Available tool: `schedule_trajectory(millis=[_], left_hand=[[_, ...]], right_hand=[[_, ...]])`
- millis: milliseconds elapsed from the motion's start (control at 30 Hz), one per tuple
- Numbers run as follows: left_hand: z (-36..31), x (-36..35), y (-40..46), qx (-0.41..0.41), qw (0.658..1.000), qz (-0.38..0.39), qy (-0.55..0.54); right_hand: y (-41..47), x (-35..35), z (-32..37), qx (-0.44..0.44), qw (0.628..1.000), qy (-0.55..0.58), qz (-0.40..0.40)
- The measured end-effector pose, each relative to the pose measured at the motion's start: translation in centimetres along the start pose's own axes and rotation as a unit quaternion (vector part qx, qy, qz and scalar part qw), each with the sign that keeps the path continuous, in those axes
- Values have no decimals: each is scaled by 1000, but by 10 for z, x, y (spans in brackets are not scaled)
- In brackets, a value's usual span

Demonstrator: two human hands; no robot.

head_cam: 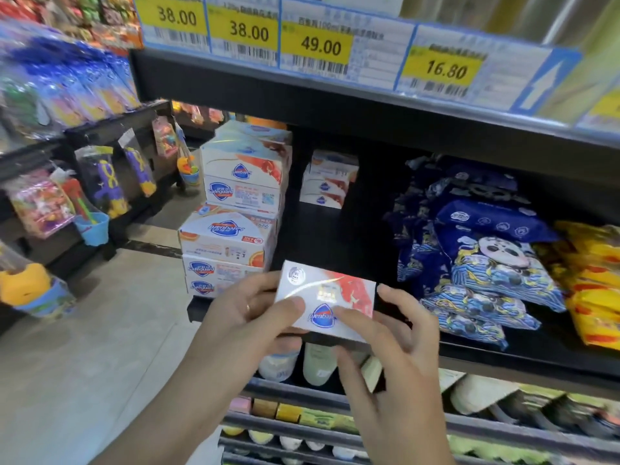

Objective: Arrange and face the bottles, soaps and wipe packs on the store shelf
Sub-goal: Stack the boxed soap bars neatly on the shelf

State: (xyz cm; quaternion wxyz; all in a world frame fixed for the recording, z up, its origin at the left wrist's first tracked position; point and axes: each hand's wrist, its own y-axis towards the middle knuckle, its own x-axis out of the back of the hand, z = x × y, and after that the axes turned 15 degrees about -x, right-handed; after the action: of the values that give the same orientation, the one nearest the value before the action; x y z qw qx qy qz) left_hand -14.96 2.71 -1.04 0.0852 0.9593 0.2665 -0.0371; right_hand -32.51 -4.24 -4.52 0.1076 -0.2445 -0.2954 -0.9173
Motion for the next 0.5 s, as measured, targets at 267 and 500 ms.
schedule_trajectory(millis=[267, 500], left_hand=[[1, -1, -6, -10, 1000, 19, 15], [5, 11, 7, 23, 1000, -16, -11]], right_hand=[[23, 24, 0, -137, 932, 270, 200], [37, 32, 5, -257, 864, 373, 219]])
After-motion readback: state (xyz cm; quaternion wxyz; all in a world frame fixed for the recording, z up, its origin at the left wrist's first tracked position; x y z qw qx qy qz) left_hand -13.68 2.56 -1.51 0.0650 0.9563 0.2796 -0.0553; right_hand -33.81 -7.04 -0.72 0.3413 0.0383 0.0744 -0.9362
